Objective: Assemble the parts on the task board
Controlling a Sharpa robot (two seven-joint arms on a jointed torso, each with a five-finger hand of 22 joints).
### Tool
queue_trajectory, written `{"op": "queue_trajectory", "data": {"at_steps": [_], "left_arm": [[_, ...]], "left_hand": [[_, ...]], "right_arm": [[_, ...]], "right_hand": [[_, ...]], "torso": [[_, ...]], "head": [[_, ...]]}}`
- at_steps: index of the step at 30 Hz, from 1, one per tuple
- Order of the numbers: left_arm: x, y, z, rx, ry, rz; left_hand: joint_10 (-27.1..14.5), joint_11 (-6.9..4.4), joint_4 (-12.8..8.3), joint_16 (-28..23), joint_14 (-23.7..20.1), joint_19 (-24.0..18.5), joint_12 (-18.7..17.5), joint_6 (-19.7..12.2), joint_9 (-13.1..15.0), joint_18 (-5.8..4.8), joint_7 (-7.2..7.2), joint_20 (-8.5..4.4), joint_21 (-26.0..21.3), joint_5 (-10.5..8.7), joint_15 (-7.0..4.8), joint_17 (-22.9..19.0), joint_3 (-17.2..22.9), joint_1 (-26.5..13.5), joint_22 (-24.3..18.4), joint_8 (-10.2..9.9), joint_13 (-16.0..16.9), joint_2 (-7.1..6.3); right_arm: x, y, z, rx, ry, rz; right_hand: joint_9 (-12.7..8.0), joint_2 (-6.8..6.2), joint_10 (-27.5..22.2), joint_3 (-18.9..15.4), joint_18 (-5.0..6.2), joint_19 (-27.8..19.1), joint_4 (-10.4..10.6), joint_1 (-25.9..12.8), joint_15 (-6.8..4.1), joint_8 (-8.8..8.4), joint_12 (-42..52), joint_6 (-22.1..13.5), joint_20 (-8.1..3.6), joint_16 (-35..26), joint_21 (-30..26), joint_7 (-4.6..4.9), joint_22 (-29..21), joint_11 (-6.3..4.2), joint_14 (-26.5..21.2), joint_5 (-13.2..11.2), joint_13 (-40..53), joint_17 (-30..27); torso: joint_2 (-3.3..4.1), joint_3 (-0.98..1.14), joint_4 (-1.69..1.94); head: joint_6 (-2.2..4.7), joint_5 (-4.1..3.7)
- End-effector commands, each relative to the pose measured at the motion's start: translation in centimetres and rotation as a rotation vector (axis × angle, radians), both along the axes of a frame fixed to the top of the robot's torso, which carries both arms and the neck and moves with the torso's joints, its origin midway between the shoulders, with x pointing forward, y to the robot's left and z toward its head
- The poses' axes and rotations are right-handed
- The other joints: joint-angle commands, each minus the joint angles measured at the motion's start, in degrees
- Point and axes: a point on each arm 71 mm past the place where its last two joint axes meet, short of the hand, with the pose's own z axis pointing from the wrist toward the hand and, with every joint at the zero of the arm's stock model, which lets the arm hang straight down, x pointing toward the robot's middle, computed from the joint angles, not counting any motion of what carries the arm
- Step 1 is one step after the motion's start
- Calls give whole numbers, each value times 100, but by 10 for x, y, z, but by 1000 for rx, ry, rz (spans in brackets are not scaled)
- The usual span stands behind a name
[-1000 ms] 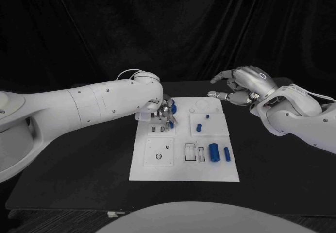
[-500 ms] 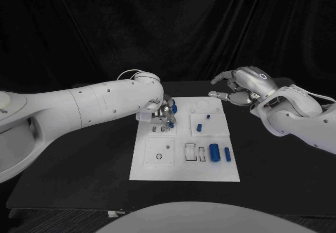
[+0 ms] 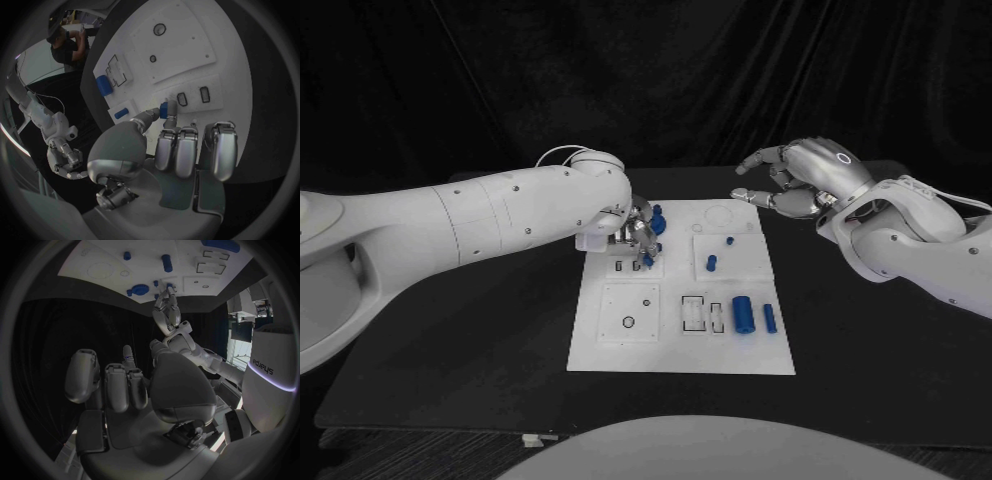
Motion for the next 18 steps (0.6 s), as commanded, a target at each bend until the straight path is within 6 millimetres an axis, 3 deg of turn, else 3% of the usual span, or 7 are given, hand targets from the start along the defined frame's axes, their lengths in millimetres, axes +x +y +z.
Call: {"op": "queue_trajectory", "data": {"at_steps": [1, 9, 18], "left_arm": [[-2, 3, 1, -6, -21, 25], [-6, 15, 3, -26, -58, 68], [-6, 31, 5, -36, -82, 110]], "left_hand": [[597, -63, -274, 15, 606, 46, 20, 91, 67, -33, -20, -4, -21, 92, -62, 1509, 372, -78, 808, -8, 1508, -17], [597, -123, -354, 15, 606, 104, 20, 272, 170, -45, -72, -59, -10, 264, -120, 1509, 627, -208, 848, -24, 1508, -96], [597, -153, -346, 15, 606, 111, 20, 352, 212, -43, -97, -93, -26, 131, -155, 1509, 711, -306, 841, -63, 1508, -124]], "right_arm": [[0, -2, -2, -5, 13, -21], [0, -2, -4, -12, 31, -30], [-1, -2, -10, -17, 62, -37]], "right_hand": [[-9, 11, 607, 6, -8, -7, -19, 48, 39, 25, 20, 37, 31, -44, -35, 6, 919, 35, 452, 37, 1508, 889], [-13, 24, 607, 12, 3, -26, -20, 72, 41, 26, 20, 38, 33, -76, -94, 8, 904, 37, 443, 52, 1508, 859], [-21, 34, 607, 16, 18, -54, -22, 111, 44, 30, 20, 41, 38, -128, -175, 10, 882, 38, 428, 88, 1508, 811]], "torso": [[-3, 1, 5], [-10, 2, 4], [-15, 8, 9]], "head": [[-1, 17], [-1, 52], [-1, 92]]}}
